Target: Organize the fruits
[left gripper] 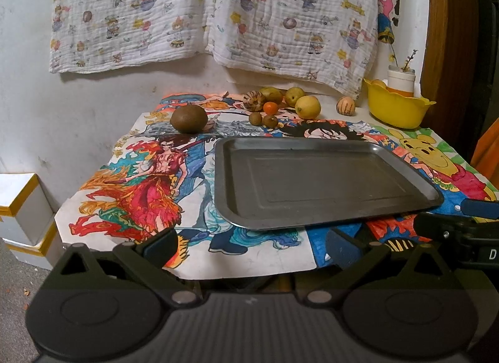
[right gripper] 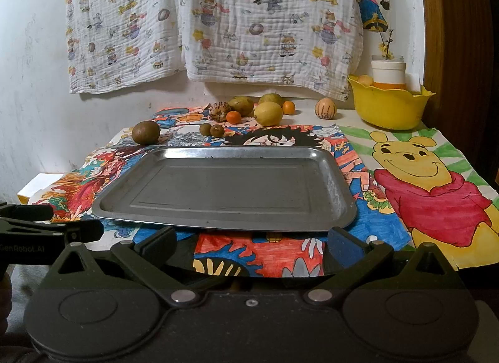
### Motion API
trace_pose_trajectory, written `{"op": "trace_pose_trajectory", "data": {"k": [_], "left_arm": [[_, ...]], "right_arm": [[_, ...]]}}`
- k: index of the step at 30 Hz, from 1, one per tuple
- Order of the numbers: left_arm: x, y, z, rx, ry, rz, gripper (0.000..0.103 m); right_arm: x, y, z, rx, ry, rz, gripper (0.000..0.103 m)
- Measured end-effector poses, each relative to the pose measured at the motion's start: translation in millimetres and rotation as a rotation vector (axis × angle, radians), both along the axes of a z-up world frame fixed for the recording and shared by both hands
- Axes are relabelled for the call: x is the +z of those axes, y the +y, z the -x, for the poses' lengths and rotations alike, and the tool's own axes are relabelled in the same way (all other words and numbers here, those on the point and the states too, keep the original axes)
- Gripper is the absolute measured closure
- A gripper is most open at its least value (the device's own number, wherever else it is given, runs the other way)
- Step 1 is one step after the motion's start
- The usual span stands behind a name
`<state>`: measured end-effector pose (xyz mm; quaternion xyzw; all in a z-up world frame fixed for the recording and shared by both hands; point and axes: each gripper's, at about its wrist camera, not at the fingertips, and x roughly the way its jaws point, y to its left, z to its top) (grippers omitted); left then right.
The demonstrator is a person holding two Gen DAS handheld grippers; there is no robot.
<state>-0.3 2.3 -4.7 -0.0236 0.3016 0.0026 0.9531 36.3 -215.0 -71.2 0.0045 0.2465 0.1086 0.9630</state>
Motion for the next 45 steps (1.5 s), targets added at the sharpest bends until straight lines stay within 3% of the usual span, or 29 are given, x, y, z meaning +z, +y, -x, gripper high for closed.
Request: {"op": "trace_pose_trajectory", "data": {"k": [45], "left_arm": [[-9.6, 0.1, -5.4, -0.001, 0.035, 0.007, 0.000]], "right_arm": [[-2.8, 4.5, -11.1, 0.039, 0.046, -0.010, 0.000]]}}
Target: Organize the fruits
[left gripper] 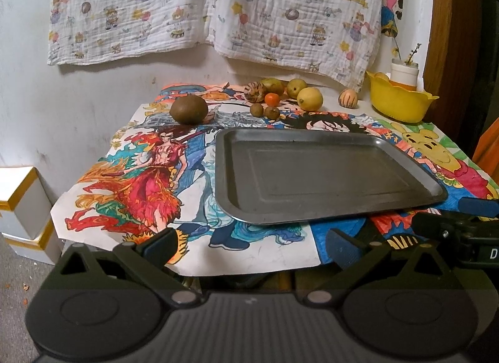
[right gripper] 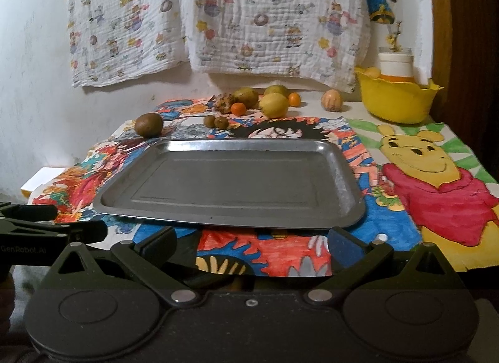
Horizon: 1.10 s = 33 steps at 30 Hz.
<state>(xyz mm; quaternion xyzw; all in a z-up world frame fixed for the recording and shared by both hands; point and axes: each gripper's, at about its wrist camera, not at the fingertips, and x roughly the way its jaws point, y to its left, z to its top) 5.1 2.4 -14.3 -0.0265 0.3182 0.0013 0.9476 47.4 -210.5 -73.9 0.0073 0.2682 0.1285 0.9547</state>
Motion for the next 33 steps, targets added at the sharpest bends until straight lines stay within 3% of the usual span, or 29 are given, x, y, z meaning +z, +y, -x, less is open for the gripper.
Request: {"op": "trace_pose_trajectory", "data": {"k": [17, 33], "left_arm": [[20.3, 26.9, -26.7, 0.051, 0.007, 0.012, 0.000], [38.0, 59.3, -90.7, 0.111, 0.058, 0.022, 0.000]], "right_arm": [[17.8, 22.7, -41.7, 0.144, 0.000, 0.086, 0.000], [36.5, 45.3, -112.9, 0.202, 0.038, 0.120, 0.000]]}}
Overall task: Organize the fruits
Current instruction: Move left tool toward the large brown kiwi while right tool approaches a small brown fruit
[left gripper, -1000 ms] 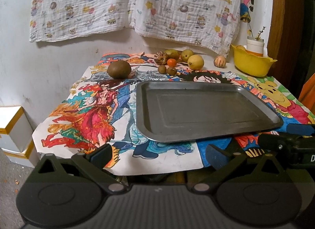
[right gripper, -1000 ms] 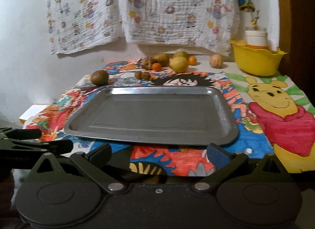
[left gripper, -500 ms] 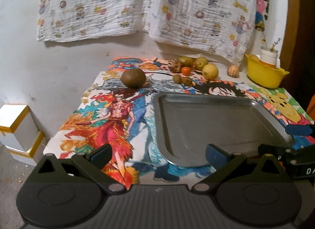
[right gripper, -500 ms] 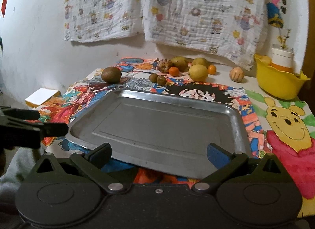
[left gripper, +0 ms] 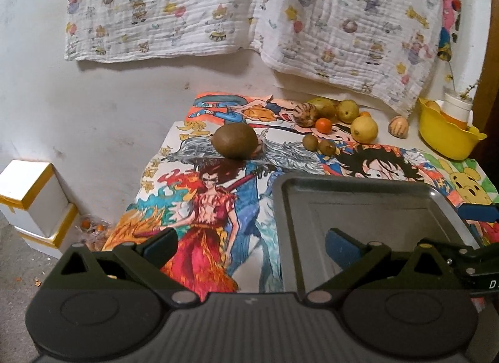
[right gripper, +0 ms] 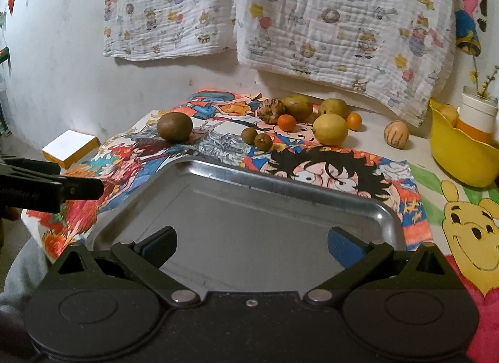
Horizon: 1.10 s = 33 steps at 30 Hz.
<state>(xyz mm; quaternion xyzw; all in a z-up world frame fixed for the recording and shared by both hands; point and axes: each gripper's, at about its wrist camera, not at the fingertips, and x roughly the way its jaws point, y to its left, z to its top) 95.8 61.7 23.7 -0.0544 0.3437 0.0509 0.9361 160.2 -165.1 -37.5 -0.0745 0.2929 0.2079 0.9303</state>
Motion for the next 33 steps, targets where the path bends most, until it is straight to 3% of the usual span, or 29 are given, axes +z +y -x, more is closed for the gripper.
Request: {"op": "trace_pose_trajectory", "data": {"k": [15, 27, 33], "left_arm": [[1.0, 29.9, -81.2, 0.013, 0.043, -0.010, 0.000], [-8.9, 45.5, -141.6, -0.005, 0.056, -0.049, 0.000], [-18.7, 53.1, -159.9, -0.005, 0.072, -0.058, 0.000]], "right_arm": [[6.7, 26.1, -82.0, 0.019, 0.039, 0.020, 0.000], [9.6, 58.5, -136.0, 0.104, -0.024, 0.130, 0.001], [3.0, 71.5, -162.1, 0.126, -0.007, 0.139, 0.001]]}}
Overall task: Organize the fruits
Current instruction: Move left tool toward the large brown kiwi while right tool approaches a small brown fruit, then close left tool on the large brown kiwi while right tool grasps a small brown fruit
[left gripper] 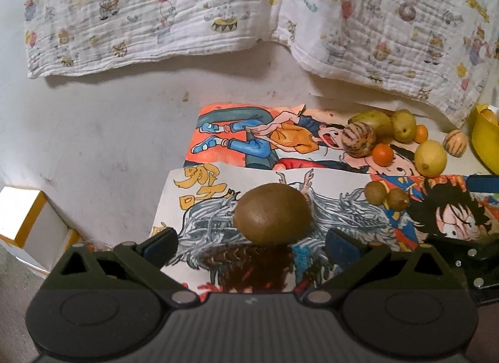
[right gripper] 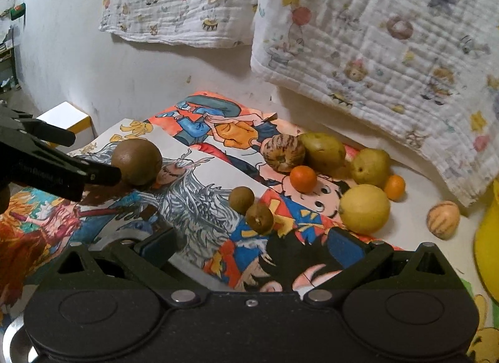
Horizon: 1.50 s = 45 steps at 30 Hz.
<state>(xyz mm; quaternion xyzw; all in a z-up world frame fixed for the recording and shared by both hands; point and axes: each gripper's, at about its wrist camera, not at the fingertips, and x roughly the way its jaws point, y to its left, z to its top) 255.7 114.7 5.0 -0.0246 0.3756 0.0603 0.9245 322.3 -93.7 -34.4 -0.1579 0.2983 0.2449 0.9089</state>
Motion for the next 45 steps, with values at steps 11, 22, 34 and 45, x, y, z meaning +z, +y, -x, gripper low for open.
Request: {"op": "trace_pose_trajectory", "data": {"k": [11, 22, 34, 45], "left_arm": [[-18.6, 6.0, -20.7, -0.030, 0.033, 0.010, 0.000], [-29.1, 4.6, -35.6, -0.059, 0.034, 0.018, 0.002], [-36.1, 0.5, -47.8, -0.072, 0.025, 0.025, 0.011], [-35.9, -0.6, -50.1, -0.073, 0.021, 0.026, 0.025]], "right_arm": [[-16.3, 17.9, -28.5, 0.024, 0.037, 0.001, 0.006], [-30.9, 23.5, -48.2, 0.010, 0.068, -0.002, 0.021], [-38.1, 21.6, -59.5, -0.042, 0.113, -0.052, 0.042], [-37.7, 21.4, -58.4, -0.058, 0.106, -0.058, 0.066]]}}
